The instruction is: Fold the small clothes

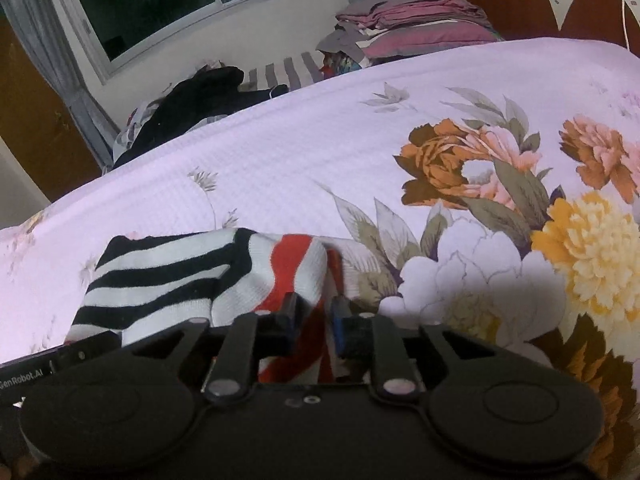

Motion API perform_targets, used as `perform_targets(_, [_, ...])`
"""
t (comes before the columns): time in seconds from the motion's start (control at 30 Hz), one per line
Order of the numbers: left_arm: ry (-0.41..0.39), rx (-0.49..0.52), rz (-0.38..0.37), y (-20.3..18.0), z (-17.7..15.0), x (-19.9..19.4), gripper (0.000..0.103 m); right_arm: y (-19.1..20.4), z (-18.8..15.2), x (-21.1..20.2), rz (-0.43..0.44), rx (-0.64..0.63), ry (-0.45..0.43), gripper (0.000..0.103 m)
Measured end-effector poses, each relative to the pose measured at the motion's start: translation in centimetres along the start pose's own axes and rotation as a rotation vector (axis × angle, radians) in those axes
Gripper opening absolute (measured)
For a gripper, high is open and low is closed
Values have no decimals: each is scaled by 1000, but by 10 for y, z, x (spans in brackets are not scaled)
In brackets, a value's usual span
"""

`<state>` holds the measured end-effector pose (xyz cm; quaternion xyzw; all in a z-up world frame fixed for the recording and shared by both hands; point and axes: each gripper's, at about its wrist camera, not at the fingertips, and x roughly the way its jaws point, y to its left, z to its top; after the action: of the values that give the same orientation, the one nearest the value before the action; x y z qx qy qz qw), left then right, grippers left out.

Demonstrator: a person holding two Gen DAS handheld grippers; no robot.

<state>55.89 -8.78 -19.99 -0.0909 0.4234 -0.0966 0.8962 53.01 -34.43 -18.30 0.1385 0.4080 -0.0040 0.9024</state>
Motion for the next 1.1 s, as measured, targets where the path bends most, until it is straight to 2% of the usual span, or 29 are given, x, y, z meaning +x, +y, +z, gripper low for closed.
perform_targets(0.23, [0, 9, -1, -2, 1, -11, 79, 0, 1, -10, 10, 5, -15, 27])
perform_targets(0.37, [-7, 14, -9, -2, -4, -25, 79, -1, 2, -28, 33, -2, -41, 37])
perform_targets(0.53, [5, 39, -7, -6, -14, -37, 79, 1, -11, -47, 54, -37, -58, 37])
perform_targets(0.67, [12, 57, 12, -13, -21, -37, 79, 5, -25, -53, 75, -55, -36, 37])
perform_targets(0.87, [19, 95, 32, -22, -24, -36, 79, 7, -38, -48, 40, -100, 0, 36])
perform_targets(1.1, [16, 126, 57, -29, -25, -43, 79, 15, -39, -64, 44, -113, -20, 36])
